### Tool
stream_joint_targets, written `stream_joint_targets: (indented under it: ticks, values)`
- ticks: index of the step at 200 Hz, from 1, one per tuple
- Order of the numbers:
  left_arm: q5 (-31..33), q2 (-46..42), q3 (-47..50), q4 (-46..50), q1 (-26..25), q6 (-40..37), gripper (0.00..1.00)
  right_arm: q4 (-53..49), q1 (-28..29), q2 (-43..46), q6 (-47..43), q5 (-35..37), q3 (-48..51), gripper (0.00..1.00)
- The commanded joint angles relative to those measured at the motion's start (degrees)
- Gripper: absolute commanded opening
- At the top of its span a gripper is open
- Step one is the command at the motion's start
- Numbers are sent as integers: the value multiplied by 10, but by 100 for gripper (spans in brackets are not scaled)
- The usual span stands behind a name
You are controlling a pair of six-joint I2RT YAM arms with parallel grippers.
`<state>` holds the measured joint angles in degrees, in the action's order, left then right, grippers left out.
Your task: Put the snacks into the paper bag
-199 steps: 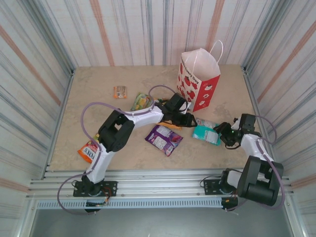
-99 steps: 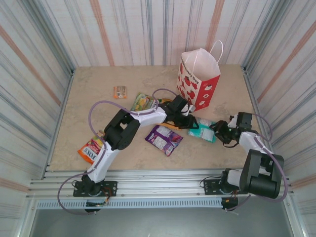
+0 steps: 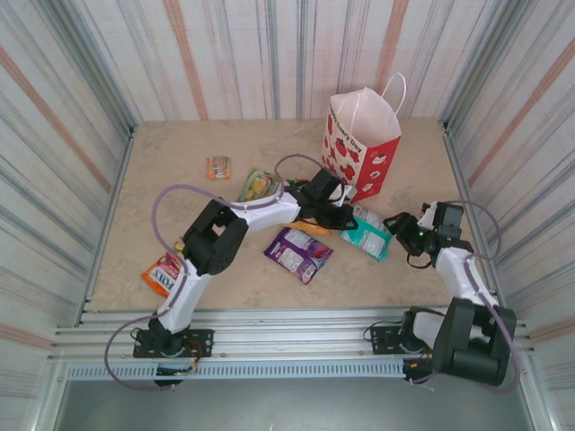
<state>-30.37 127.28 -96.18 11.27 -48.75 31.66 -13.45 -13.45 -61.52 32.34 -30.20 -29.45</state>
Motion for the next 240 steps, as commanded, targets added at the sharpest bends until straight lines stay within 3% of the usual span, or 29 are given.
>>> stream_joint_targets:
  ticks: [1, 32, 61, 91, 127, 171, 240]
  values:
    - [17, -105, 30, -9, 10, -55, 0, 3, 2, 69, -34, 32, -17, 71]
    - [-2, -182, 75, -23, 17, -132, 0, 54, 3, 150, -90, -20, -22, 71]
    - [-22, -249, 101, 25, 17, -283, 0, 59, 9, 192, -186, -114, -58, 65]
    - [-10, -319, 118, 124, 21, -456, 0, -54, 45, 187, -341, -184, -144, 67]
    - [11, -396, 145, 194, 23, -616, 0, -193, 135, 161, -545, -181, -224, 69]
    - [35, -450, 167, 220, 22, -702, 0, -284, 234, 110, -680, -182, -270, 74]
    - [59, -471, 177, 248, 0, -736, 0, -334, 325, 10, -724, -167, -314, 68]
